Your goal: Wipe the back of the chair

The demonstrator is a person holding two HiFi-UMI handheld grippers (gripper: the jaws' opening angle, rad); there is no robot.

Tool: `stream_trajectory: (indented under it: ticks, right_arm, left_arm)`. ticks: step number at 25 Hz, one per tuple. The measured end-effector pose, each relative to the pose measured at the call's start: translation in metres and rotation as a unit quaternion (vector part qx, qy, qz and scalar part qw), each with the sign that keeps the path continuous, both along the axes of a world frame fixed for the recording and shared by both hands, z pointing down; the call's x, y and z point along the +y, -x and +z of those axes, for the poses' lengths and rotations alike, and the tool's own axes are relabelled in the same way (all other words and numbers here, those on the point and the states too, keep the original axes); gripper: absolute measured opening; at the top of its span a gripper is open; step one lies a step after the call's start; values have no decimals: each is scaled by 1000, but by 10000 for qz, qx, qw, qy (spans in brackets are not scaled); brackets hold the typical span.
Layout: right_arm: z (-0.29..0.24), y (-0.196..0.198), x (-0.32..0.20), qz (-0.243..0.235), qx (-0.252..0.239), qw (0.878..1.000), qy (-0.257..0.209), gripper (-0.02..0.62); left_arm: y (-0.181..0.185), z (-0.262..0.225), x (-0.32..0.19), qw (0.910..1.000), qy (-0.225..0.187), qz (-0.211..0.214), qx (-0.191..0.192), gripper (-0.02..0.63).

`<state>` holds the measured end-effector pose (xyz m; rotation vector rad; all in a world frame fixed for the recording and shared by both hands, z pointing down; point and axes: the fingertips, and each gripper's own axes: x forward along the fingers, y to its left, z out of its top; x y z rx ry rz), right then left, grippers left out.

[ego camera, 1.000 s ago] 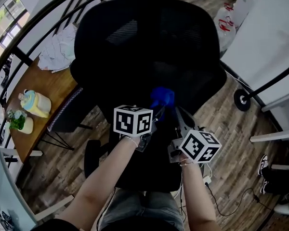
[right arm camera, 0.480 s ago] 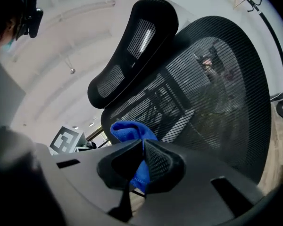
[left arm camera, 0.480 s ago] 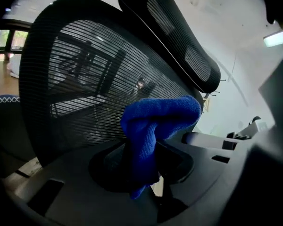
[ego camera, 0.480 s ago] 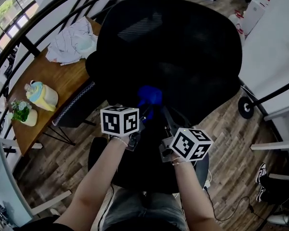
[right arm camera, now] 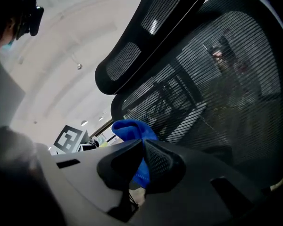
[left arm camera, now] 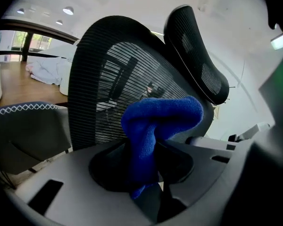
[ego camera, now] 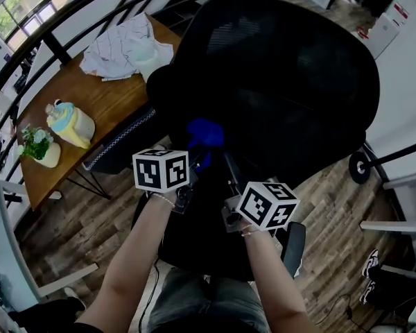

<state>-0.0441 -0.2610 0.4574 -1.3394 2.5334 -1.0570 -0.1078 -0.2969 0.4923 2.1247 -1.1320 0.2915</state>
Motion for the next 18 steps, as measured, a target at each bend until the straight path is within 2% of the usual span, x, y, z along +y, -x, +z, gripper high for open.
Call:
stream_trajectory:
  ticks: [11,15,18]
  right_arm:
    - [1,28,5,-257,-58,9996,50,32]
    - [7,22,10,-221,-16,9997,130,32]
    - [10,13,13,-137,45,9998,159,32]
  left_arm:
    - [50,7,2,9983,46,-531,-222,137]
    - [55,6,4,9979,77,-627,-131,137]
    - [50,1,8,9984,12,-550,-129,137]
